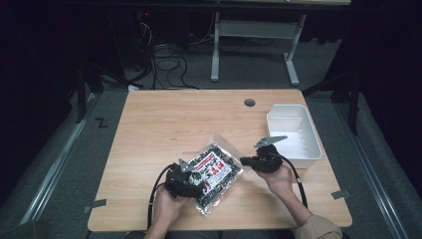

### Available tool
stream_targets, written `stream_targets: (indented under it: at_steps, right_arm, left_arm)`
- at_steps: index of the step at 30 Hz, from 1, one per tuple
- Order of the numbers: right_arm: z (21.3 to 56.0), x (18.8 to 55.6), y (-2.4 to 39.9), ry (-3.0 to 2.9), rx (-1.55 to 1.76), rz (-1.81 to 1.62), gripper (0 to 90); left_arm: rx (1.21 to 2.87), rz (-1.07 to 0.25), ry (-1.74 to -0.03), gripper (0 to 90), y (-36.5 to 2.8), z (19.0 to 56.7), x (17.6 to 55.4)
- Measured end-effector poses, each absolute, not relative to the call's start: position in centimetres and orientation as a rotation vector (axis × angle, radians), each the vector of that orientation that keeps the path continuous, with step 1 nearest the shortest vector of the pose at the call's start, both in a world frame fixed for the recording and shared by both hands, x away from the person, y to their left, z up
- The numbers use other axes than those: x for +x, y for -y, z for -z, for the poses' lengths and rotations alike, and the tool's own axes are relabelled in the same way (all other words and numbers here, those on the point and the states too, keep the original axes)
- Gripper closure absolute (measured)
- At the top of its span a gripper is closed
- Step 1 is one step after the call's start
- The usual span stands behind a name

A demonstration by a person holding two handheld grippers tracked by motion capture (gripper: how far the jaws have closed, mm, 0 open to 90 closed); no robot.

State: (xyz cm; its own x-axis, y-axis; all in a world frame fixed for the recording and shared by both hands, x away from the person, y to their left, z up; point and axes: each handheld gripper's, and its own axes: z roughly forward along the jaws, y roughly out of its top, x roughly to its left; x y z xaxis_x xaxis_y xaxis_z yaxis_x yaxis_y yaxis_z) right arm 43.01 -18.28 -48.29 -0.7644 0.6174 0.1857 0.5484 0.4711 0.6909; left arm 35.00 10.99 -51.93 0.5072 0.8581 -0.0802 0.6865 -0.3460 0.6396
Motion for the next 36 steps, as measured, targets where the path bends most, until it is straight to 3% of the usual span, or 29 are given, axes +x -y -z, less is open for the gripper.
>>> stream_targets:
  at_steps: [12, 36]
  right_arm:
    - [44.1, 43.3, 19.8, -2.557, 1.037, -1.221, 89.6]
    - [36.2, 42.6, 20.1, -2.521, 0.861, -1.2, 89.5]
  left_arm:
    - [2.104, -0.41, -1.281, 21.1, -11.4, 51.6, 34.8]
    - [2.062, -0.352, -1.303, 23.5, -12.1, 51.6, 34.9]
